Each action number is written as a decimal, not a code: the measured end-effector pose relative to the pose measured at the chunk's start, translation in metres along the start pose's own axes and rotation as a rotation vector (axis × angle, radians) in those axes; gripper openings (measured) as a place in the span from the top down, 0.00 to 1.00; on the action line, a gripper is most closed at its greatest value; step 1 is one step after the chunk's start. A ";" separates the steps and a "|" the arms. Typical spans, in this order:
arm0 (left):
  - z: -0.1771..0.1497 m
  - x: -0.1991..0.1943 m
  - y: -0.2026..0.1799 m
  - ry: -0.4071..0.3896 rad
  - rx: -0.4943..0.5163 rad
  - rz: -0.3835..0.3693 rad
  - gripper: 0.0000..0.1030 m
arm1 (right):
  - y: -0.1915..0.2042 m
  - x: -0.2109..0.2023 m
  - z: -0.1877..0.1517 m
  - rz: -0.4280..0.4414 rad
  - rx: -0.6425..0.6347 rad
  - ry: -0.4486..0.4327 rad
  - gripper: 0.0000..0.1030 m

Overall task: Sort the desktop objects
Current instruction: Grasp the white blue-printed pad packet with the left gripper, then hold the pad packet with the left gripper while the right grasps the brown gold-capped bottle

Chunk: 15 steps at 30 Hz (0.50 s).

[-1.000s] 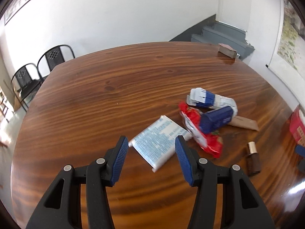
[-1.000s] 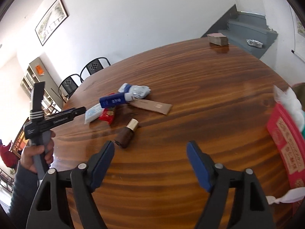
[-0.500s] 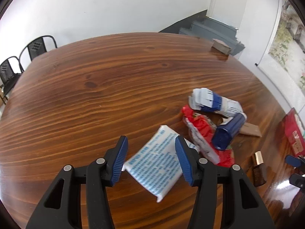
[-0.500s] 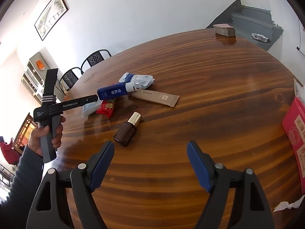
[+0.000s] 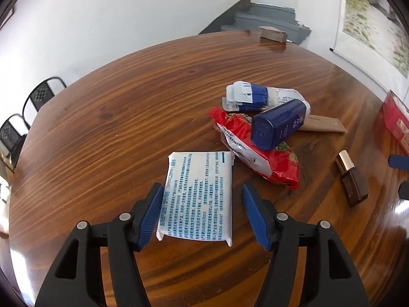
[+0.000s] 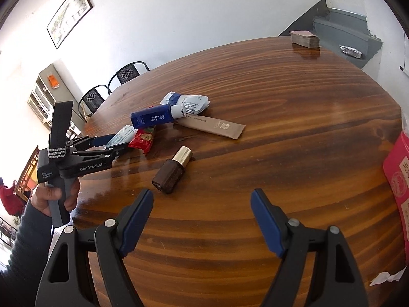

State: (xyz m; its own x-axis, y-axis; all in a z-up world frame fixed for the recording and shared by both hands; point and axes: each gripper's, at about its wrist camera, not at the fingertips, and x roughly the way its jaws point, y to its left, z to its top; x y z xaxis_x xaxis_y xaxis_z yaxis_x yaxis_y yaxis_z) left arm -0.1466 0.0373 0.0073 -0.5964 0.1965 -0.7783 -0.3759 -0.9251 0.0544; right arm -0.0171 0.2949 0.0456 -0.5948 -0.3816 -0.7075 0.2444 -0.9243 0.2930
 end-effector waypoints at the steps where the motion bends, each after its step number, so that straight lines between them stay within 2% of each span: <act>1: 0.000 0.000 0.000 0.001 -0.018 0.009 0.37 | 0.002 0.001 0.001 -0.004 -0.007 0.000 0.21; 3: -0.001 -0.002 0.002 0.003 -0.058 0.029 0.51 | 0.007 0.004 0.002 -0.013 -0.022 0.003 0.21; 10: -0.011 -0.021 0.005 -0.024 -0.143 0.109 0.51 | 0.026 0.021 0.013 -0.045 -0.071 0.025 0.21; 15: -0.012 -0.040 0.007 -0.065 -0.174 0.117 0.51 | 0.047 0.043 0.021 -0.078 -0.143 0.045 0.21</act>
State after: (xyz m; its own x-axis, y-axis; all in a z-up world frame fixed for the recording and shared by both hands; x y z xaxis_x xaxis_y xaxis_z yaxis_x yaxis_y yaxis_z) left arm -0.1166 0.0188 0.0311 -0.6749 0.1001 -0.7310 -0.1770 -0.9838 0.0287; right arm -0.0473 0.2352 0.0419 -0.5822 -0.3055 -0.7535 0.3073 -0.9407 0.1440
